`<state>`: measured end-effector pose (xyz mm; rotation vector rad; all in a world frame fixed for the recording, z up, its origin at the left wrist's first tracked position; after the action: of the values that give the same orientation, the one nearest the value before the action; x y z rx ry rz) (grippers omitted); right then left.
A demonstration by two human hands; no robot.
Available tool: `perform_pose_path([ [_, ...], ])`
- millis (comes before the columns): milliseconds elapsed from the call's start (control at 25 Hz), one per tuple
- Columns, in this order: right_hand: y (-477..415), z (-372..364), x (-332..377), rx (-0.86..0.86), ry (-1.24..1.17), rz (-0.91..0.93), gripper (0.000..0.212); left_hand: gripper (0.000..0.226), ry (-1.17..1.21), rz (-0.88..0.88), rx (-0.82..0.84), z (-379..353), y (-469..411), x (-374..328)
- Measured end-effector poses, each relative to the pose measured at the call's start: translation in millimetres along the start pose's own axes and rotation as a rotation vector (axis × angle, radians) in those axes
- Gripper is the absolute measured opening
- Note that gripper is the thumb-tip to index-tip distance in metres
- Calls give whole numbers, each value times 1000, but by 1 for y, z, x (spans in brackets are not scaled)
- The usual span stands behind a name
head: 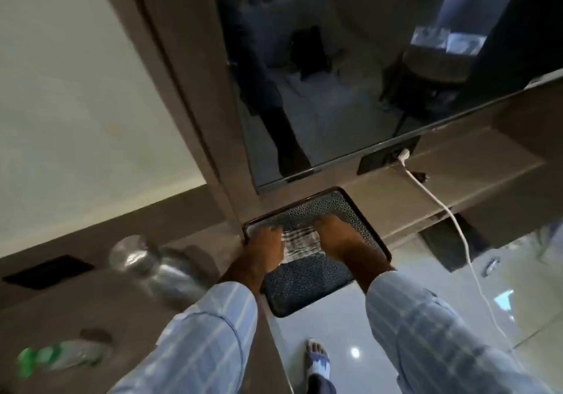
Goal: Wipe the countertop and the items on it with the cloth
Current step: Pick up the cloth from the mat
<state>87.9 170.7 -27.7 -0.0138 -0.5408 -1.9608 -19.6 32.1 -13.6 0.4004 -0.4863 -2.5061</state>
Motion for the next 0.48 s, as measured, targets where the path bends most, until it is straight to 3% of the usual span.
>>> perform_pose_path([
  [240, -77, -59, -10, 72, 100, -14, 53, 52, -21, 124, 86, -49, -73, 28],
  [480, -61, -31, 5, 91, -48, -24, 43, 28, 245, 143, -56, -27, -53, 22],
])
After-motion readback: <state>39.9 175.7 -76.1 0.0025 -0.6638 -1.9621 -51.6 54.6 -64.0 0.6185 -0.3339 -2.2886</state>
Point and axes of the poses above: each hand's wrist, its own y-axis away from the middle knuckle, its own z-axis out of the back of the hand, x = y × z, the point moved 4 cm from there along -y, towards the middle knuckle, and after that the axes turned 5 degrees about x, right-handed, at the moved point
